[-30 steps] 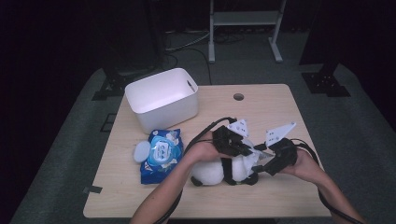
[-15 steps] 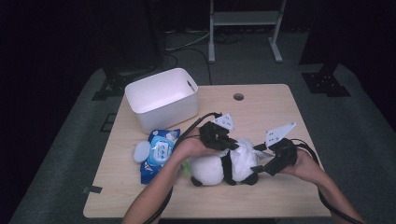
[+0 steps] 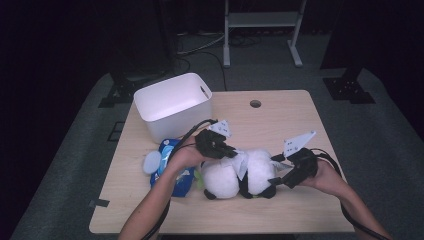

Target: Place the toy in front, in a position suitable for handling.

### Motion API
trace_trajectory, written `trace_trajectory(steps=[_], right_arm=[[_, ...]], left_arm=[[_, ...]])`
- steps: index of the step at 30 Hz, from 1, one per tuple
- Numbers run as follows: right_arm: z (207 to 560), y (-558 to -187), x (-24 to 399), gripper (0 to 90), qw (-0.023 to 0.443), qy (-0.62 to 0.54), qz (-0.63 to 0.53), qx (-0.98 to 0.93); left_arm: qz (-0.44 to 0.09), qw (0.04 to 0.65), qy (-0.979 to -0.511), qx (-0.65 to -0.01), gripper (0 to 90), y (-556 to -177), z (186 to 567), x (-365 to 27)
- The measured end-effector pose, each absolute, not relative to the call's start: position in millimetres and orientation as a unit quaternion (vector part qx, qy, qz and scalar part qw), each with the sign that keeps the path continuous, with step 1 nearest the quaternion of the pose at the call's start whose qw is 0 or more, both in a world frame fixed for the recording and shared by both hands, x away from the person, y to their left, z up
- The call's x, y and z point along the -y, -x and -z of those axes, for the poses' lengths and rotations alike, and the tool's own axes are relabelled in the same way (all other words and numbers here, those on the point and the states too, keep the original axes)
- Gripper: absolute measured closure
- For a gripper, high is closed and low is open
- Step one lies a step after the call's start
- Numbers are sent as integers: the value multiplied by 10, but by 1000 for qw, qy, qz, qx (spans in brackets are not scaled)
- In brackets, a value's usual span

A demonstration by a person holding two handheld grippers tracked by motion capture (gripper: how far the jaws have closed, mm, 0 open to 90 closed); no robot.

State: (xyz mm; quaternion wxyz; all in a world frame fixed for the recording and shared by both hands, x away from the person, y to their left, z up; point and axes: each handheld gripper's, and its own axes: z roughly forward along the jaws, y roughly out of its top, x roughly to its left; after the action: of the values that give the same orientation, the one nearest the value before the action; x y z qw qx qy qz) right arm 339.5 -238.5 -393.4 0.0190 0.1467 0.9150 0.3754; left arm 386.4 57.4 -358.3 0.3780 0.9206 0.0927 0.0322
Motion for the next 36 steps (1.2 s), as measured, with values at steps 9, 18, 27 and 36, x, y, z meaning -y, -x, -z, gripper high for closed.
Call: trace_trajectory(steps=[9, 18, 27, 36], right_arm=[[3933, -3397, 2385, 199, 19, -146, -373, -916], [3931, -3399, 2384, 200, 18, -147, -372, -916], [3930, -3398, 2383, 197, 19, -145, -371, -917], [3940, -3396, 2382, 195, 19, -144, -374, -916]], left_arm=[[-41, 373, -919, -123, 834, -3898, 3613, -897], [-44, 363, -919, -149, 834, -3926, 3686, -1151], [-37, 356, -918, -169, 834, -3962, 3795, -1274], [-25, 365, -916, -166, 834, -4018, 3838, -1167]])
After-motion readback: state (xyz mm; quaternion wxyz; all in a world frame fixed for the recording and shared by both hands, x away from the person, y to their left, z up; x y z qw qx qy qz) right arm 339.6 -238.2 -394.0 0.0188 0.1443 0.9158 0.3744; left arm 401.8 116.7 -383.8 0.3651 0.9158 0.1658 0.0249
